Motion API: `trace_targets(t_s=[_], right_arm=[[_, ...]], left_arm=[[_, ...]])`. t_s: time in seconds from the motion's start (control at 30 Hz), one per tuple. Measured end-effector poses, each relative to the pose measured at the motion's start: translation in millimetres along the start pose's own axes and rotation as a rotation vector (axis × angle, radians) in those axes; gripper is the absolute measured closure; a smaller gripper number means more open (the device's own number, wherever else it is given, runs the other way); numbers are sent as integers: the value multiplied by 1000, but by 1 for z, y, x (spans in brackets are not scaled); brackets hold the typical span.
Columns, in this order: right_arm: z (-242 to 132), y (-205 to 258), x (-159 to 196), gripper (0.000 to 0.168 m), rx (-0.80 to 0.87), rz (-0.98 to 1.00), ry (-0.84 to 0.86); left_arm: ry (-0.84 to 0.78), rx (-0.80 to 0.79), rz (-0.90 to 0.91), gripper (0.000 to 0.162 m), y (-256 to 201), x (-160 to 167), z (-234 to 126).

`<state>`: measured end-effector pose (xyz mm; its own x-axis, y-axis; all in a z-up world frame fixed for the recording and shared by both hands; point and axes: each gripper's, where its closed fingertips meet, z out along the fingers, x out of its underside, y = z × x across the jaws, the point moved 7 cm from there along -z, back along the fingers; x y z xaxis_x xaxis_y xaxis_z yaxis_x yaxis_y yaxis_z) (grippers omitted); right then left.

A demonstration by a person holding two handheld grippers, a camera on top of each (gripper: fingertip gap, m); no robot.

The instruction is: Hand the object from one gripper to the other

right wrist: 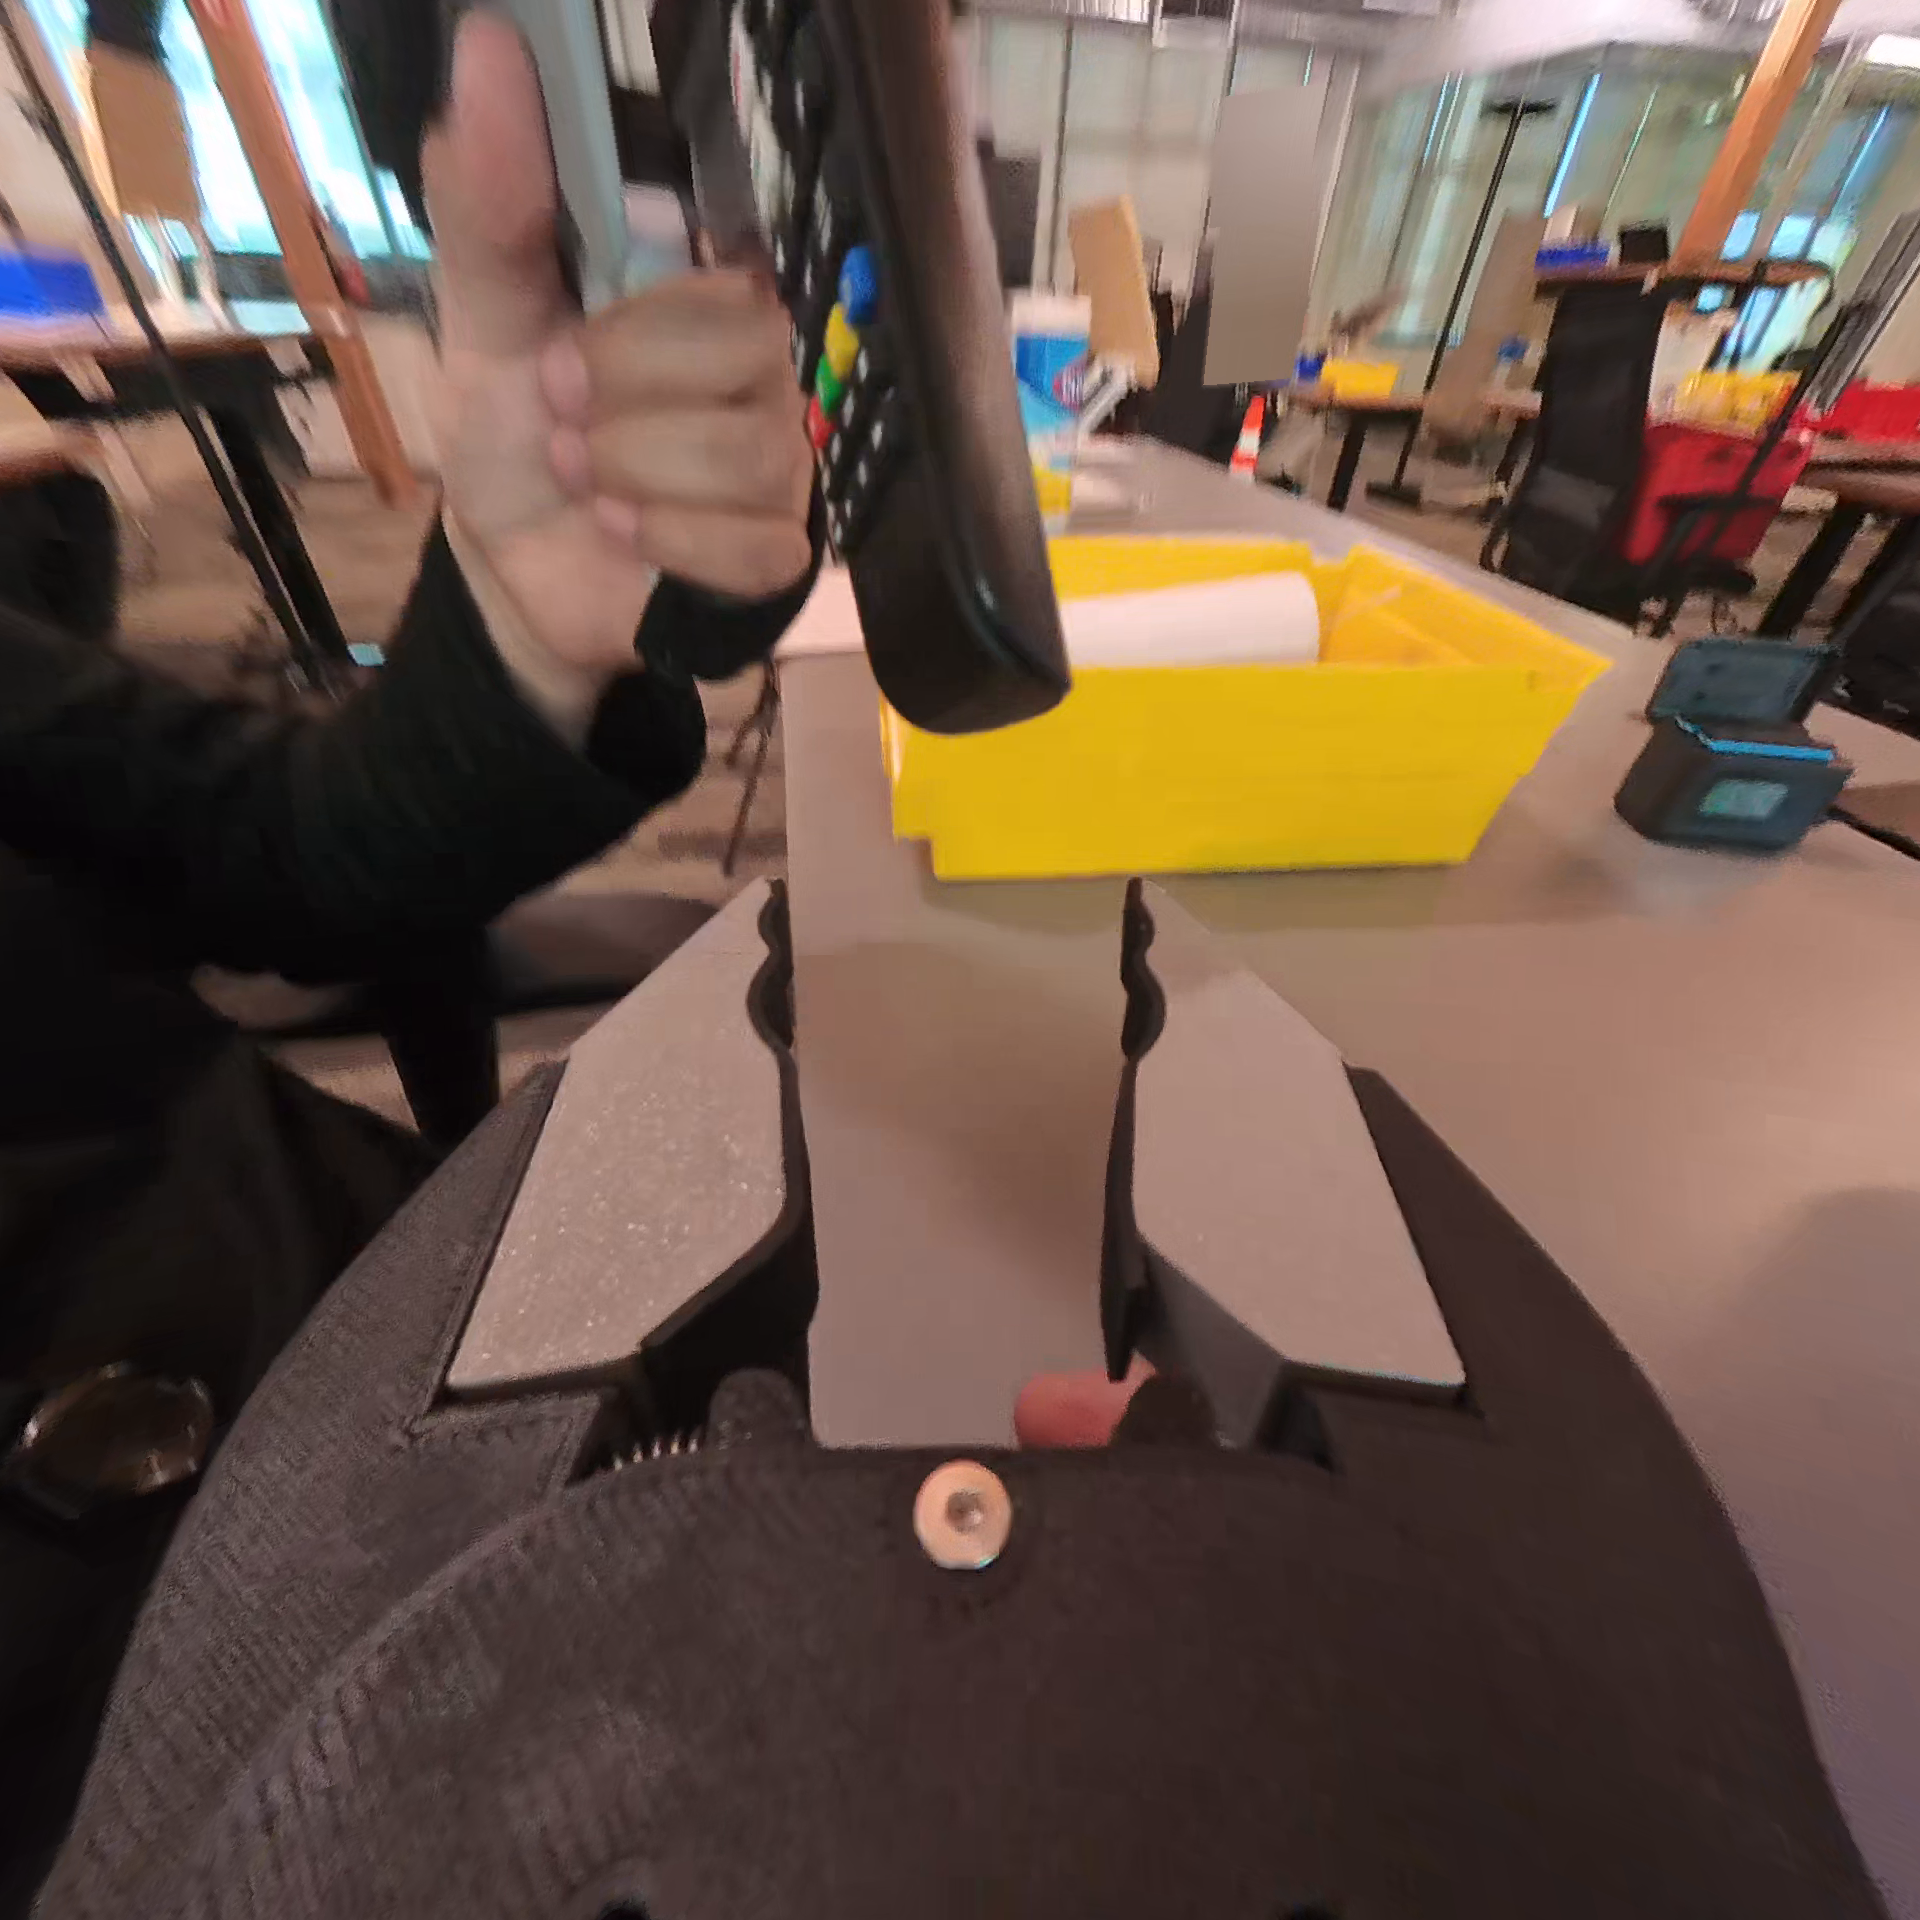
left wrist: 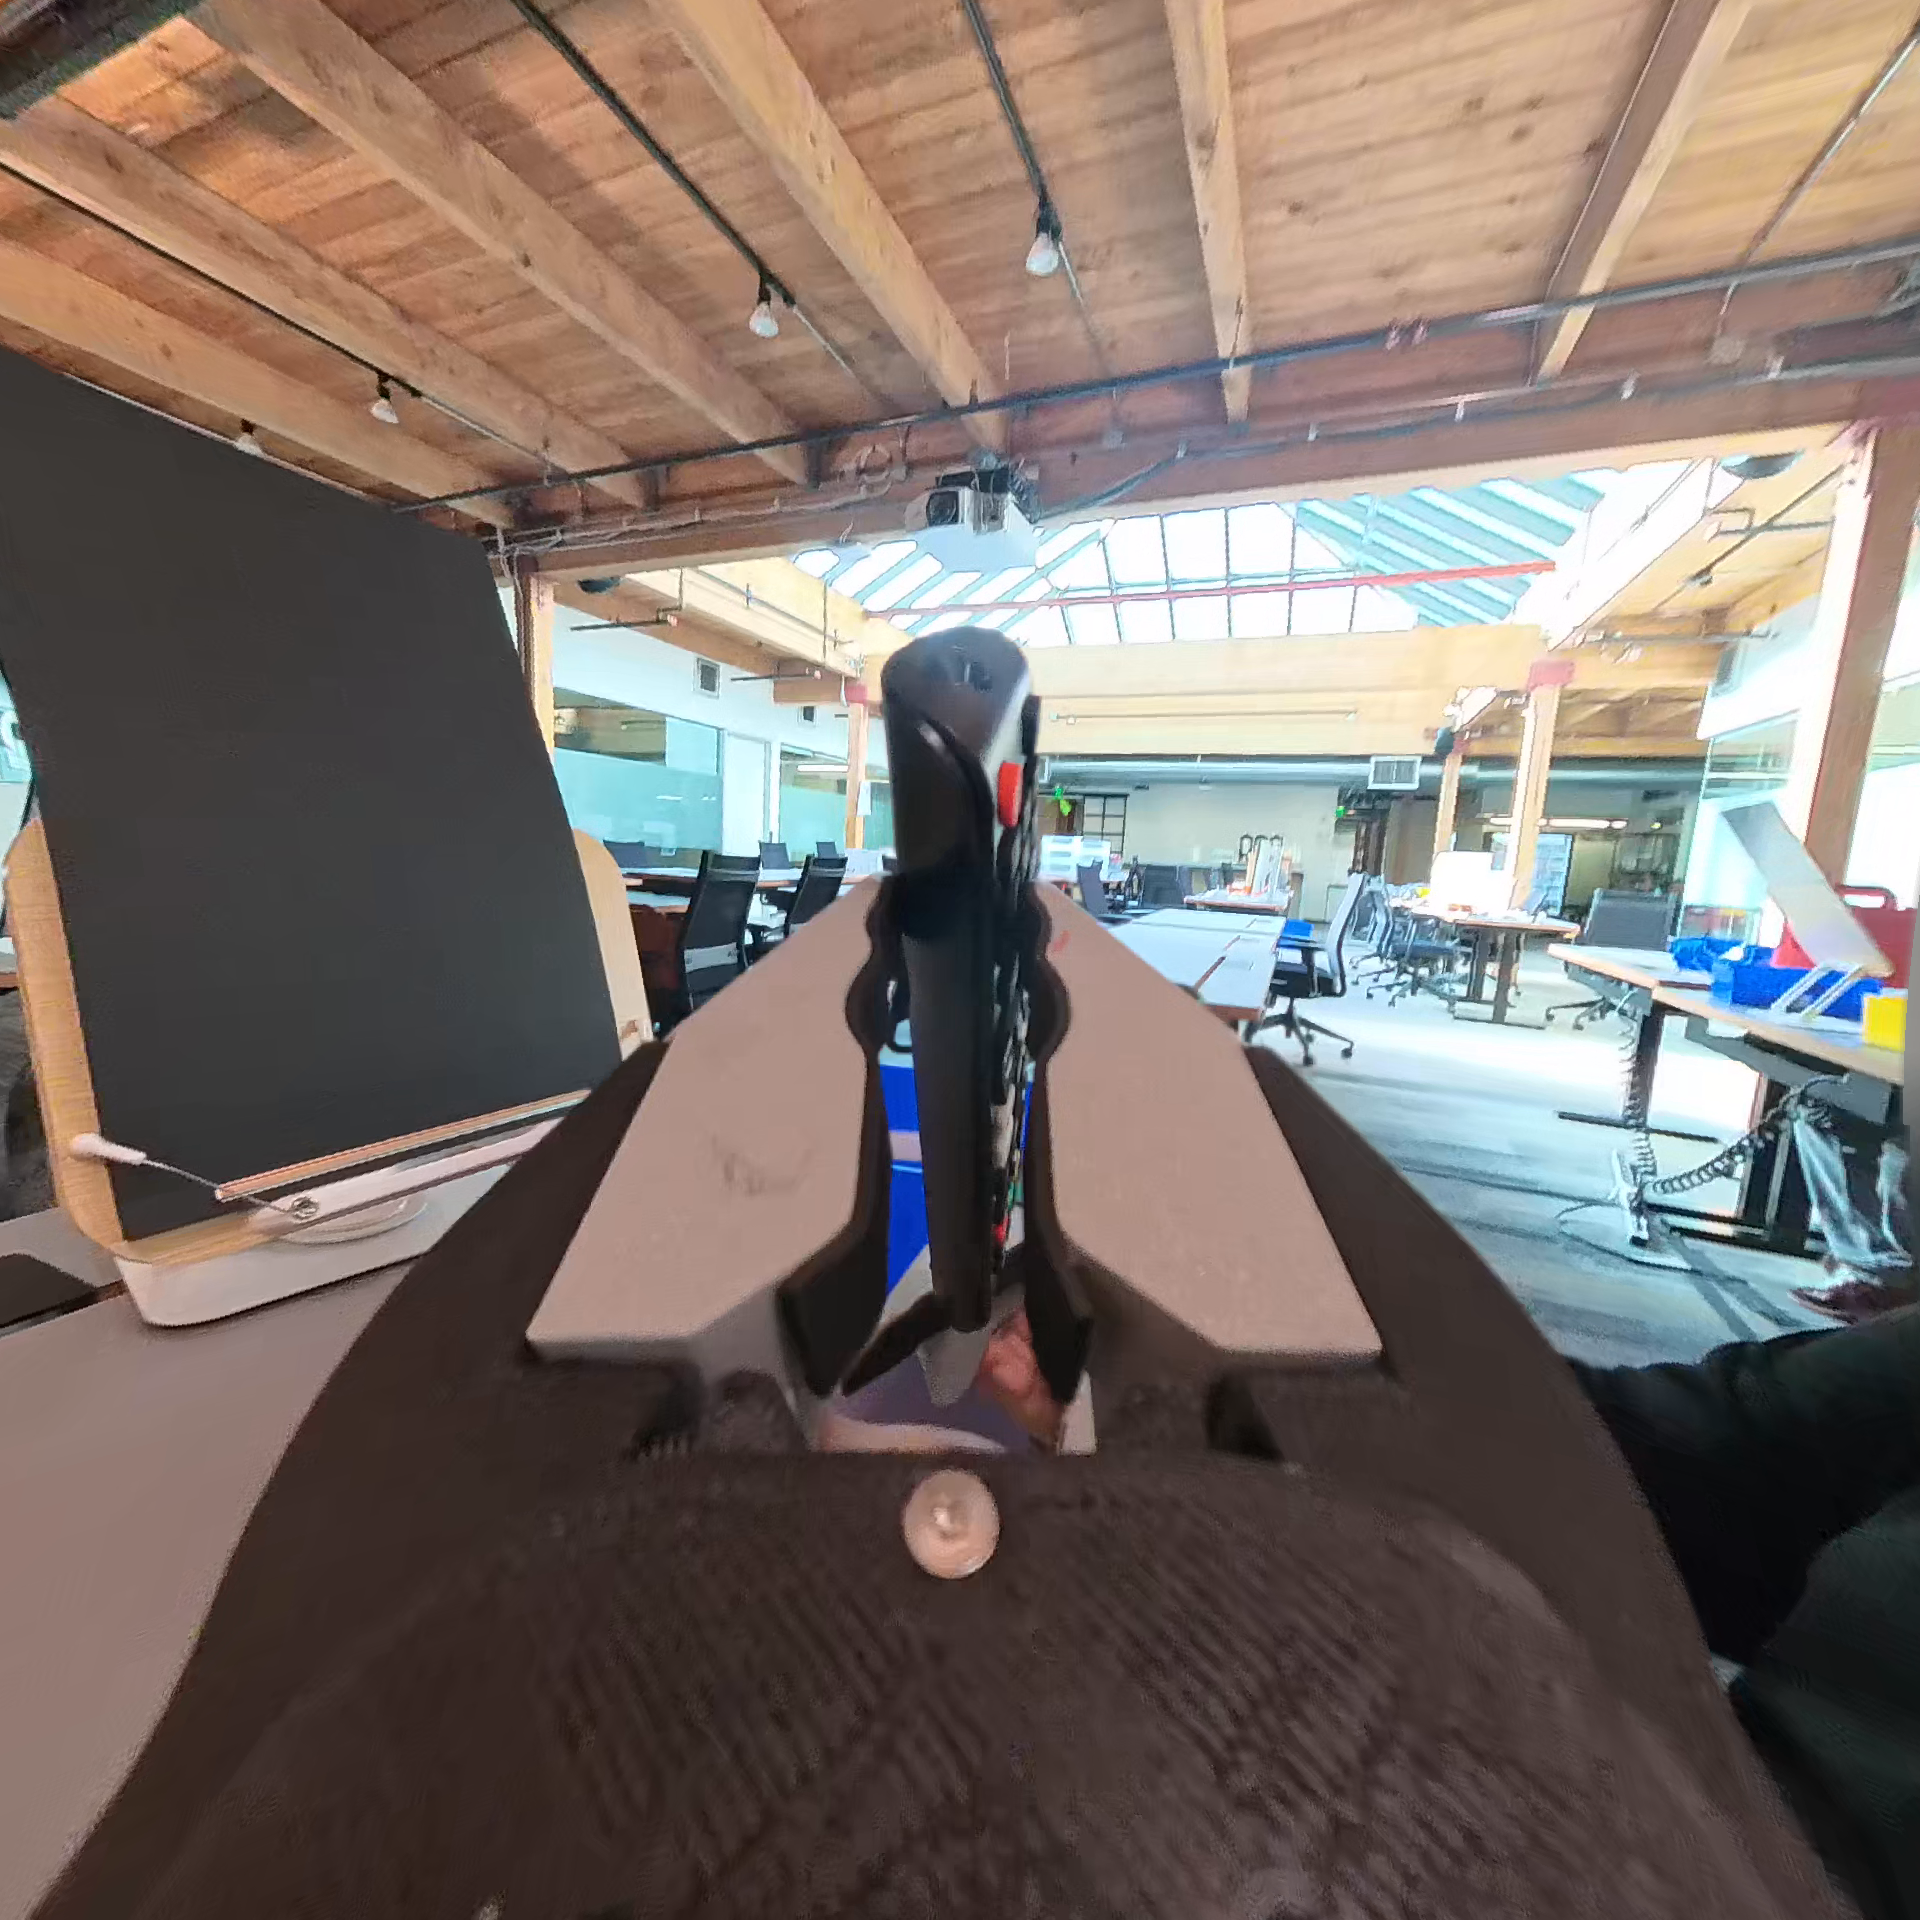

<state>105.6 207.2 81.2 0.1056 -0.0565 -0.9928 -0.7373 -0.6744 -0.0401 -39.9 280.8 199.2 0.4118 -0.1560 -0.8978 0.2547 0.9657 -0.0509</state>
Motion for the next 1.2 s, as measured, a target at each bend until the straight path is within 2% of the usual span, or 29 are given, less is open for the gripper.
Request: trace_targets(t_s=[0.17, 0.33, 0.37, 0.4, 0.53, 0.67, 0.77, 0.87, 0.97, 1.07, 1.13, 1.2], right_arm=[[2, 6, -11, 113, -56, 76, -207], [-9, 14, -31, 116, -141, 163, -428], [-13, 15, -34, 127, -172, 186, -468], [-16, 14, -36, 146, -191, 194, -486], [-22, 9, -36, 147, -191, 140, -411], [-36, -1, -43, 148, -19, -3, -343], [-45, -2, -50, 148, 231, -296, -219], [-54, 2, -54, 148, 486, -641, -83], [-58, -1, -50, 148, 645, -866, 24], [-56, -10, -36, 148, 721, -1006, 161], [-52, -17, -26, 148, 751, -1085, 268], [-49, -22, -17, 148, 748, -1154, 363]], left_arm=[[-64, 32, -56, 142, -8, 1, 3], [-51, 37, -60, 142, -13, 14, 10], [-47, 44, -73, 142, -14, 17, 12], [-52, 57, -96, 142, -15, 20, 13], [-40, 46, -114, 141, -9, 26, 15], [34, -2, -210, 138, 12, 33, 13], [75, -34, -245, 131, 28, 42, 12], [133, -63, -269, 110, 39, 54, 13], [185, -107, -247, 102, 49, 62, 12], [333, -82, -74, 103, 48, 69, 11], [484, -67, 155, 102, 45, 79, 9], [621, -108, 401, 95, 47, 93, 6]])
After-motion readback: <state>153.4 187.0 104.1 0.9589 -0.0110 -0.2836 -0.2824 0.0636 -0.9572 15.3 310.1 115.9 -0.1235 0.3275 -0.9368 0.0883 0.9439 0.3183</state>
